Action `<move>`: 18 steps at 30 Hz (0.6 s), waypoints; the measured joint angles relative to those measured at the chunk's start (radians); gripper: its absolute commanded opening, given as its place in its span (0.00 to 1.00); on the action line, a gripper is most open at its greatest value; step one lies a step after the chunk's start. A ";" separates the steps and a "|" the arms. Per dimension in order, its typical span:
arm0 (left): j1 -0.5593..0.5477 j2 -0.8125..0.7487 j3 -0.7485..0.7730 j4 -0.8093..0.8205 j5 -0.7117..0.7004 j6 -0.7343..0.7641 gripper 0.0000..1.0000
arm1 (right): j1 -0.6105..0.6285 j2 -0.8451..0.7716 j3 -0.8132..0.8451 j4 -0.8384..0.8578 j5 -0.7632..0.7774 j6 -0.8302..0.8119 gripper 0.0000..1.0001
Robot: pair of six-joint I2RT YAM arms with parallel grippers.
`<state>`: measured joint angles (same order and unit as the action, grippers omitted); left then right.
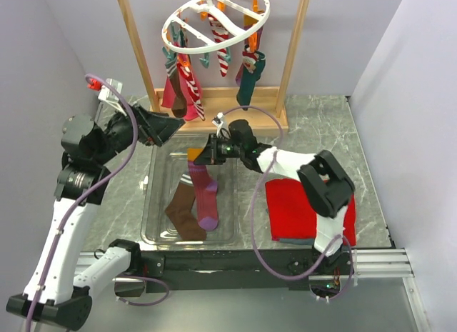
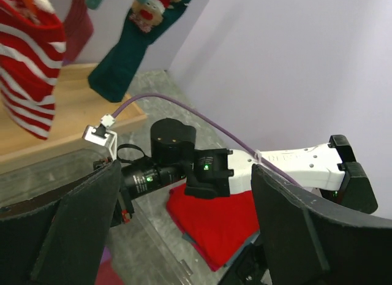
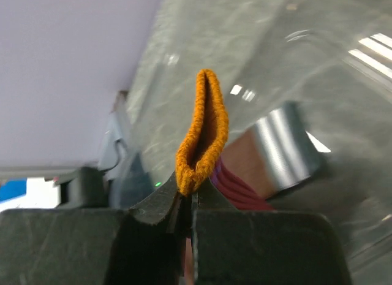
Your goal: Remove the socks clipped to the hanger
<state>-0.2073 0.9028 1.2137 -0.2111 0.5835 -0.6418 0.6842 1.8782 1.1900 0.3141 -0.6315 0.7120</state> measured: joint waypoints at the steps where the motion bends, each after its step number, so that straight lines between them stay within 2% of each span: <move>1: 0.000 -0.010 0.000 -0.013 -0.014 0.013 0.91 | -0.004 0.024 0.018 -0.012 0.003 -0.006 0.02; 4: 0.000 -0.048 -0.006 -0.047 -0.070 0.043 0.91 | -0.006 0.098 0.127 -0.112 0.024 -0.050 0.21; 5: 0.000 -0.065 -0.015 -0.049 -0.087 0.050 0.91 | -0.006 0.118 0.170 -0.149 0.043 -0.071 0.35; 7: 0.000 -0.092 -0.032 -0.054 -0.110 0.056 0.91 | -0.003 0.137 0.239 -0.230 0.090 -0.115 0.45; 8: 0.000 -0.108 -0.042 -0.058 -0.118 0.056 0.91 | -0.003 0.141 0.272 -0.274 0.115 -0.141 0.57; 9: 0.000 -0.116 -0.047 -0.059 -0.121 0.056 0.91 | -0.001 0.141 0.299 -0.312 0.143 -0.168 0.61; 11: 0.000 -0.130 -0.057 -0.061 -0.129 0.056 0.91 | 0.001 0.140 0.341 -0.372 0.193 -0.213 0.81; 13: 0.000 -0.141 -0.066 -0.061 -0.133 0.055 0.91 | 0.001 0.138 0.372 -0.428 0.253 -0.255 0.84; 14: 0.000 -0.144 -0.070 -0.062 -0.133 0.055 0.91 | 0.001 0.134 0.385 -0.462 0.280 -0.278 0.91; 15: 0.000 -0.146 -0.074 -0.062 -0.134 0.055 0.92 | 0.001 0.128 0.395 -0.490 0.306 -0.298 0.92; 16: 0.000 -0.148 -0.077 -0.064 -0.135 0.055 0.92 | 0.001 0.120 0.402 -0.518 0.333 -0.316 0.98; 18: 0.000 -0.153 -0.080 -0.065 -0.138 0.055 0.92 | 0.001 0.097 0.407 -0.557 0.380 -0.345 1.00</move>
<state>-0.2073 0.7494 1.1332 -0.2760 0.4450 -0.5873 0.6849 1.9747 1.5970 -0.2428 -0.2512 0.3672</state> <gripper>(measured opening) 0.916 0.954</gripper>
